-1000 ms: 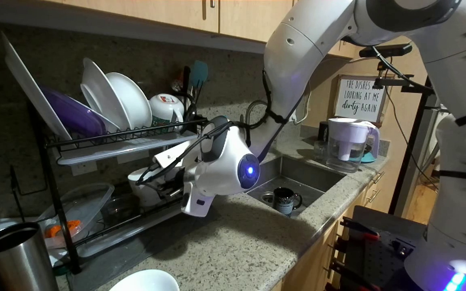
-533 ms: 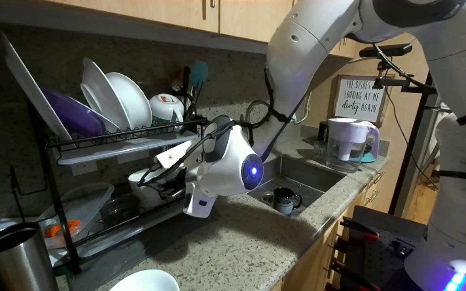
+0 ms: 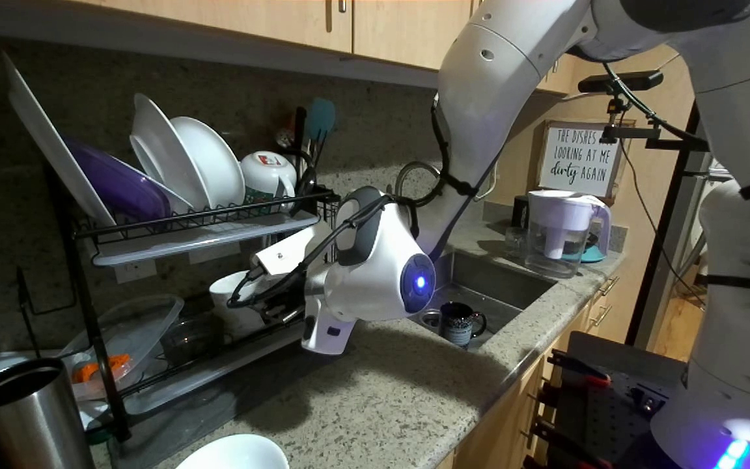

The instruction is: Take the mug from the bottom left of the dish drying rack and place it on the countertop

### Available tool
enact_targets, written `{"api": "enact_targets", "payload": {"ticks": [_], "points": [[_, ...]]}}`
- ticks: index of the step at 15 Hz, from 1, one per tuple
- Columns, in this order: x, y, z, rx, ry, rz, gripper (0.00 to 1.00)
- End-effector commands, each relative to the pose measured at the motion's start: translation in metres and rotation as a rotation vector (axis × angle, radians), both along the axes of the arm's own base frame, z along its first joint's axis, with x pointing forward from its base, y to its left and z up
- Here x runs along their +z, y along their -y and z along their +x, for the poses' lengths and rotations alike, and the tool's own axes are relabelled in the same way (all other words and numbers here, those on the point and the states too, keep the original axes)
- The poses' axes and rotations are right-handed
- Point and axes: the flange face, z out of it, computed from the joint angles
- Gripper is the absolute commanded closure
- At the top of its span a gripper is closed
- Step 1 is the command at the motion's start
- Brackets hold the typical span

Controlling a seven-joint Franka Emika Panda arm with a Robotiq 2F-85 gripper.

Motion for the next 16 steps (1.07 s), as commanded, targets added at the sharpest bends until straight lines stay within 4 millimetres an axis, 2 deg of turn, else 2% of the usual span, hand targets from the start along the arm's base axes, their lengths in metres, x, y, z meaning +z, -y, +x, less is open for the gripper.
{"api": "enact_targets", "payload": {"ticks": [1,5,12,16], "points": [[0.023,0.001,-0.010,-0.017,0.056,-0.018,0.95],[0.026,0.004,-0.013,-0.022,0.064,-0.022,0.95],[0.021,0.009,-0.030,-0.036,0.081,-0.038,0.95],[0.025,0.011,-0.034,-0.039,0.090,-0.043,0.95]]}}
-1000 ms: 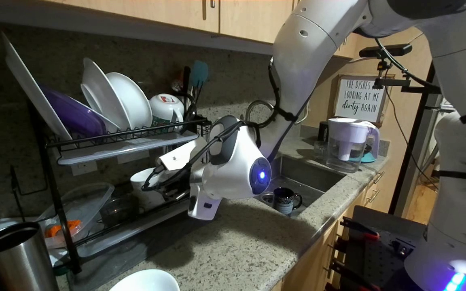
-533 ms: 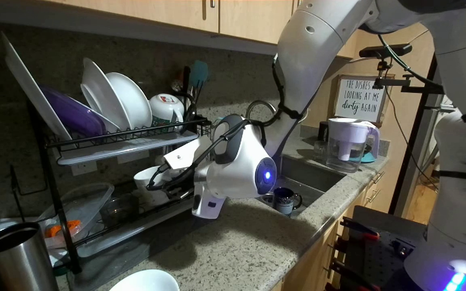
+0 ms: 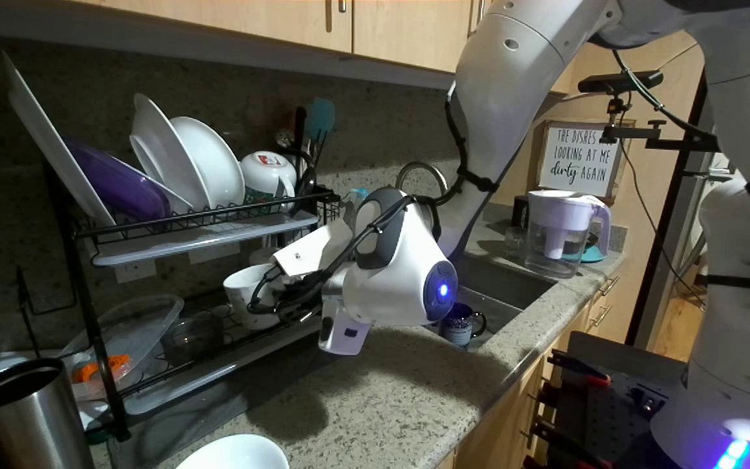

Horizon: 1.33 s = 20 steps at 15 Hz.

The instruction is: Take the mug from the bottom left of the dish drying rack and place it on the countertop

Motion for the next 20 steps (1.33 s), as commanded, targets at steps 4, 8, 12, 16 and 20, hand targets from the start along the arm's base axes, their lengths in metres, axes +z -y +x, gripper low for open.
{"api": "enact_targets", "payload": {"ticks": [4,8,12,16,20], "points": [[0.027,0.002,-0.011,-0.018,0.049,-0.001,0.95],[0.033,0.002,-0.012,-0.021,0.056,0.004,0.95],[0.038,0.001,-0.013,-0.027,0.059,0.014,0.95],[0.043,-0.001,-0.012,-0.037,0.059,0.025,0.95],[0.049,-0.005,-0.013,-0.043,0.065,0.036,0.95]]}}
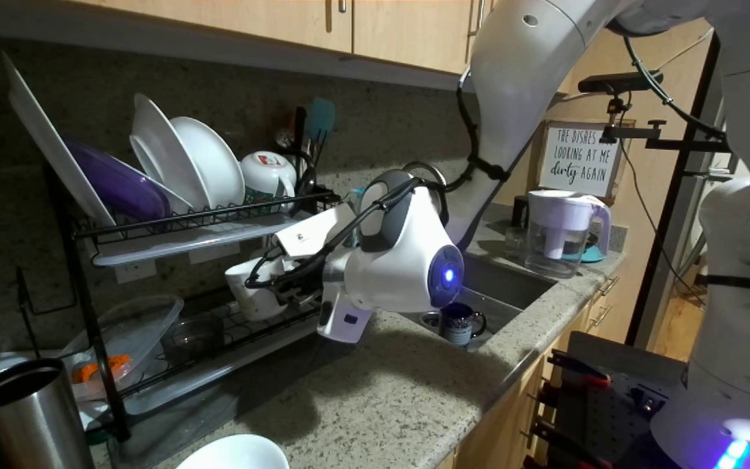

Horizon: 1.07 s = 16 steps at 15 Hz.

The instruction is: Take the mug from the bottom left of the dish drying rack and place it on the countertop

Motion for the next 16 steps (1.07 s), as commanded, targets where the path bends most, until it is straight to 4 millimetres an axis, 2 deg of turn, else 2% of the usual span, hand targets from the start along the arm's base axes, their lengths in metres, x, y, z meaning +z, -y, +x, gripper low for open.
{"api": "enact_targets", "payload": {"ticks": [1,10,16], "points": [[0.024,-0.003,-0.008,-0.014,0.040,0.003,0.95],[0.022,-0.015,-0.015,-0.007,0.027,0.017,0.95],[0.016,-0.023,-0.029,0.006,0.010,0.017,0.95]]}}
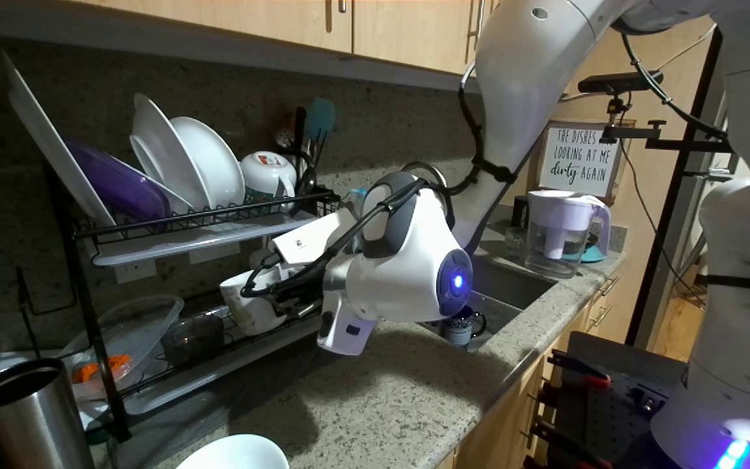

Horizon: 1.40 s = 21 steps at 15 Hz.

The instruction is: Take the mug from the bottom left of the dish drying rack and place it on the countertop

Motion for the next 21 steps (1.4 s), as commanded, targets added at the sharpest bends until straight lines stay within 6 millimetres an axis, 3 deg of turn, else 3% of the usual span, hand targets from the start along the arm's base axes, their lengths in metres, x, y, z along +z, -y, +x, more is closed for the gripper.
{"api": "enact_targets", "payload": {"ticks": [1,10,21], "points": [[0.016,-0.004,-0.014,-0.009,0.029,-0.008,0.95],[0.017,-0.017,-0.035,-0.005,0.031,-0.005,0.95],[0.003,-0.030,-0.057,0.012,-0.004,-0.010,0.95]]}}
